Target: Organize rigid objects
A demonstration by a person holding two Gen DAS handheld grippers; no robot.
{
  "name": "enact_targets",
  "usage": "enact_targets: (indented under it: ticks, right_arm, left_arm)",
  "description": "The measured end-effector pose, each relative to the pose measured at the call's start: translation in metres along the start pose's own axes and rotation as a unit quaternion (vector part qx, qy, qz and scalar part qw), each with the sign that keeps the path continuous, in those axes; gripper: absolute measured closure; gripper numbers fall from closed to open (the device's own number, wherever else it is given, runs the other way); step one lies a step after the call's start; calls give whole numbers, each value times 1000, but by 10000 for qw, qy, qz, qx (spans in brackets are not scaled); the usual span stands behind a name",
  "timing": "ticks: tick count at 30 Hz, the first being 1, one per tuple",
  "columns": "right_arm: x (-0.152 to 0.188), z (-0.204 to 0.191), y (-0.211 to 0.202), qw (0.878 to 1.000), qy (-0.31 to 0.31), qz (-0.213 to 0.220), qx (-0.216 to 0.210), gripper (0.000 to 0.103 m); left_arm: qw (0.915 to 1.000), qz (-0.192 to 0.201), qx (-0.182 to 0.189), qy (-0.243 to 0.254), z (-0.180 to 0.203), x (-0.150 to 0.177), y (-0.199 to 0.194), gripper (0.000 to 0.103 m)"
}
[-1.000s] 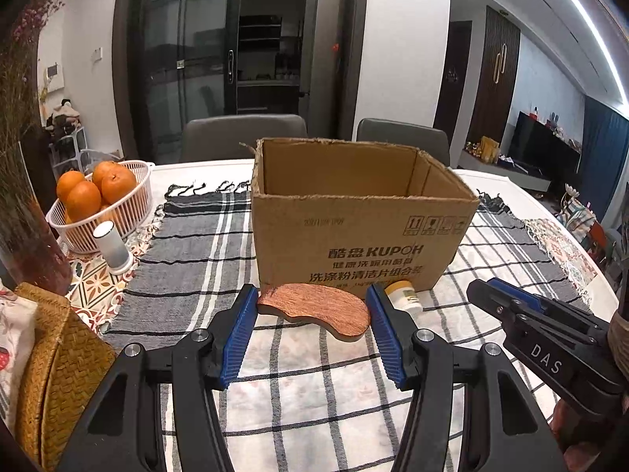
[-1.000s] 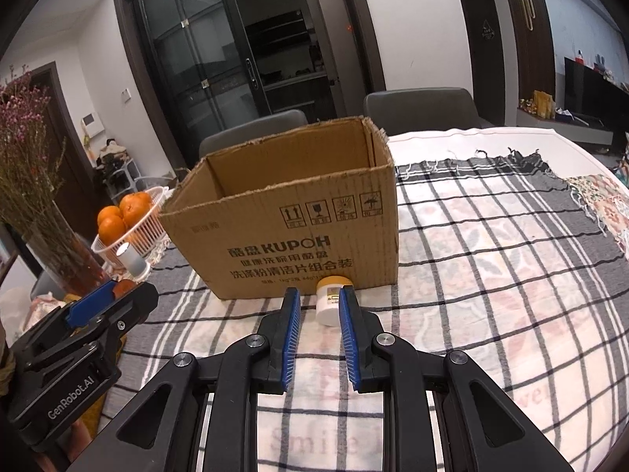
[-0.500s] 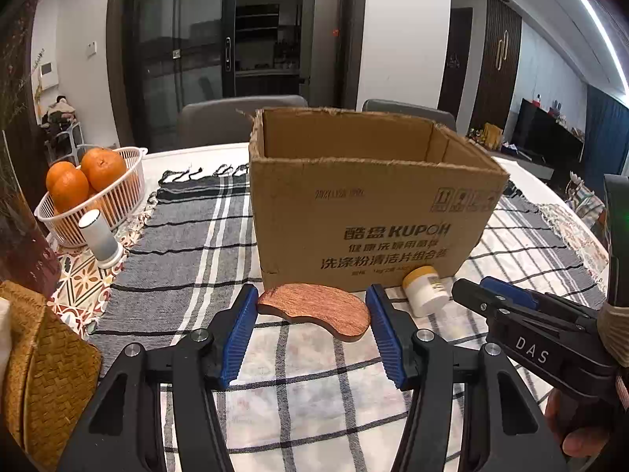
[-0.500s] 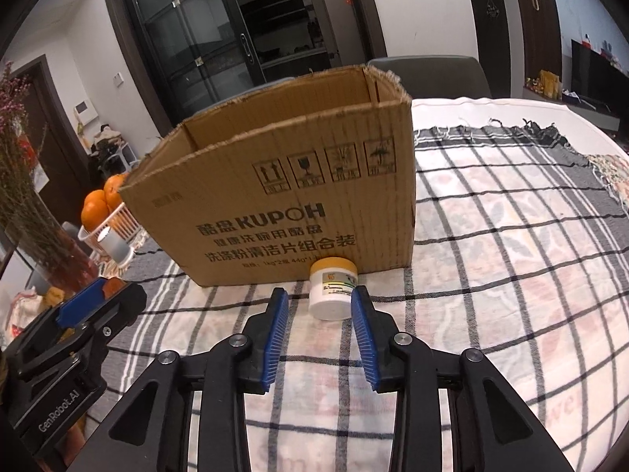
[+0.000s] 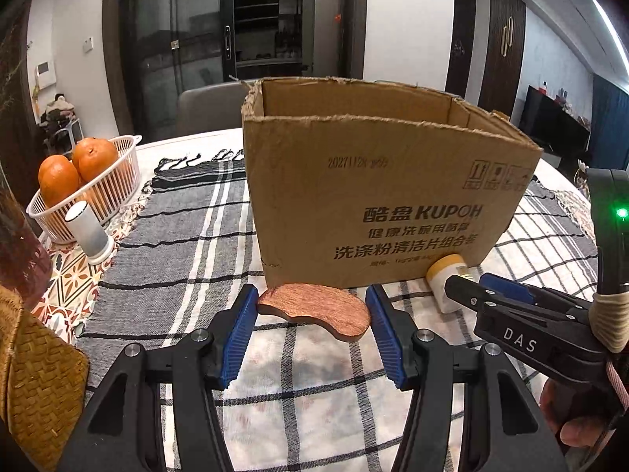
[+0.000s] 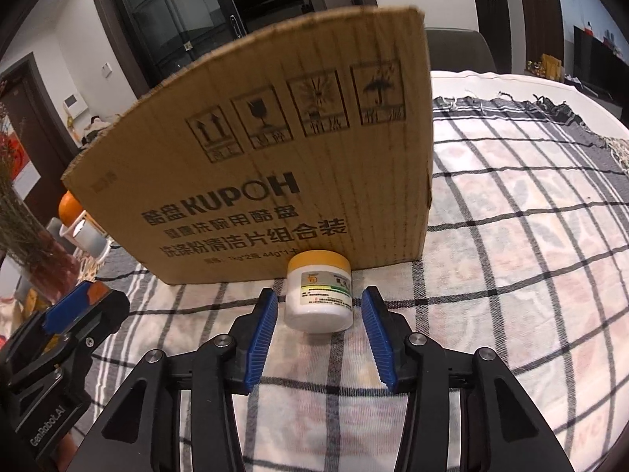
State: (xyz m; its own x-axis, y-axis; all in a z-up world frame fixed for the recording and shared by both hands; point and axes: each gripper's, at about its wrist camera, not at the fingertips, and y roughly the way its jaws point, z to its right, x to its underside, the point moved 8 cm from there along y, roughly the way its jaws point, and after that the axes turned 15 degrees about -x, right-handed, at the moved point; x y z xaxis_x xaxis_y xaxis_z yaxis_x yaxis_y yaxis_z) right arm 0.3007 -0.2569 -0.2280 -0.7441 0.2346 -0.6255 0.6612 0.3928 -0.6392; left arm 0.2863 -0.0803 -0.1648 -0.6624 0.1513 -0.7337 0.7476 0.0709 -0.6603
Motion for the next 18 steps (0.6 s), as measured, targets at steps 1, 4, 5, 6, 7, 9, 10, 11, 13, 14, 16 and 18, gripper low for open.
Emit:
enact_targets:
  ticks: [1,4,5,6,7,9,10,11,13,14,16,18]
  right_arm:
    - [0,1,3,10000,9,-19,-8,57]
    - [0,2,10,10000,2,-63,-9,56]
    - [1,3,12,10000,4,-73,-7,56]
    - [0,3,14,10000,-1,-90,-6,56]
    - [1,4,16,9999,-9,-100,-9,56]
    - [1,5,19,9999,-26,-110,-8,56]
    - [0,5,20,9999,-35,-113,-2,56]
    - [-1,6,21,9999,-46,-117,7,56]
    - [-1,6,23,9999,-80,-127,22,56]
    - [-2,7,24,9999,-92,-142,34,56]
    - [-1,7,25,9998,-105,-158,59,58]
    - [-2,7,25,9998,-122,-138,81,61]
  left_arm:
    - [10000,-10,1,0,0,0,2,47]
    - [10000,-63,-25,-4,-1,2,8,47]
    - [10000,-77,-28,-9,-1,3,10,47]
    - [10000,-92,-27,-12,-2,3,11,47]
    - [9999,-102,-31,-16,-2,4,13,47]
    - [9999,-125,-43,-26,-3,4,15,47]
    - [9999,-132,-48,-30,-3,5,16,47]
    - [9999,-142,-56,-34,-4,5,17,47]
    - [9998,-160,-62,-38,-4,6,18,47]
    - [9998,-169,-67,-36,-5,6,19,47]
    - [9998,-176,-73,-33,-5,7,20,47]
    - [9998,-184,-70,-41,-5,8,21,47]
